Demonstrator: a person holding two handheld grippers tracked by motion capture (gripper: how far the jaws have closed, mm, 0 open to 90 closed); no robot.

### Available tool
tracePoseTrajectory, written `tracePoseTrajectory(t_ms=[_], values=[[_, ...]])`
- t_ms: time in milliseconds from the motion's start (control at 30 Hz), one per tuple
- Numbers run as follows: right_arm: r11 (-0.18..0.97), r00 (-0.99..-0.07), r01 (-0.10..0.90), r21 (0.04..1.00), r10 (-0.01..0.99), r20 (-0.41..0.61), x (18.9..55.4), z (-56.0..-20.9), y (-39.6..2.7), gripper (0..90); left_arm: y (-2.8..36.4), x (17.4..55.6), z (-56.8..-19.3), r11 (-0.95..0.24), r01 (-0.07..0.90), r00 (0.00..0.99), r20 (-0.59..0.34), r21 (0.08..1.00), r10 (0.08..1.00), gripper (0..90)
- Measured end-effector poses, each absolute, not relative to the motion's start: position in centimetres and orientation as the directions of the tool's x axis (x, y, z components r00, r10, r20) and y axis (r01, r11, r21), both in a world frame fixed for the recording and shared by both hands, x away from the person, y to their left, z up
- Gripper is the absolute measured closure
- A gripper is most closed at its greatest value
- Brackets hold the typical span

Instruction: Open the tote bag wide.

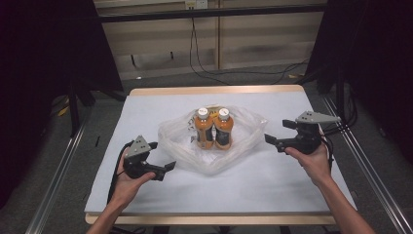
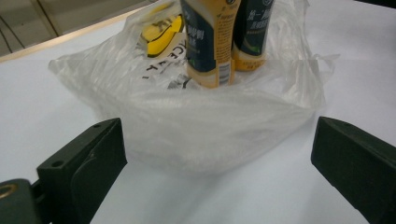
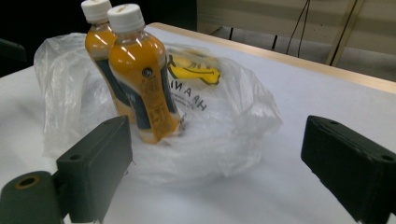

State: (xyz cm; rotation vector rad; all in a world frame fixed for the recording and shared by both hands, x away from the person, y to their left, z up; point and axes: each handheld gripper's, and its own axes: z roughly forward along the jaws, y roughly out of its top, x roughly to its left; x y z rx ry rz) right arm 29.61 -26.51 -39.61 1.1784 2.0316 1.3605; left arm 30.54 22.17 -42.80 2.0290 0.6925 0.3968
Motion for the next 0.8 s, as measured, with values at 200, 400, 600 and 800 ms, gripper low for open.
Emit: tracePoseTrajectory(t_ms=[200,400,600,800], values=[[0.138,-0.526,0.409,0.902,0.844,0.109,26.8,-40.6,-27.7,8.2,23.1,29.2,-43.0,-0.428,0.321,0.798,0.003,0.845,0.603,2.9],[0.114,-0.5,0.424,0.899,0.856,0.127,24.6,-41.1,-28.5,7.3,24.4,27.8,-43.2,-0.412,0.338,0.793,-0.021,0.846,0.609,2.6],[0.094,-0.476,0.441,0.893,0.868,0.144,22.3,-42.3,-29.4,7.3,25.8,26.7,-44.6,-0.387,0.379,0.756,-0.04,0.84,0.654,2.7],[0.079,-0.455,0.452,0.889,0.877,0.153,21.0,-44.0,-30.2,7.4,28.0,26.4,-45.2,-0.315,0.391,0.678,-0.039,0.864,0.734,2.8]])
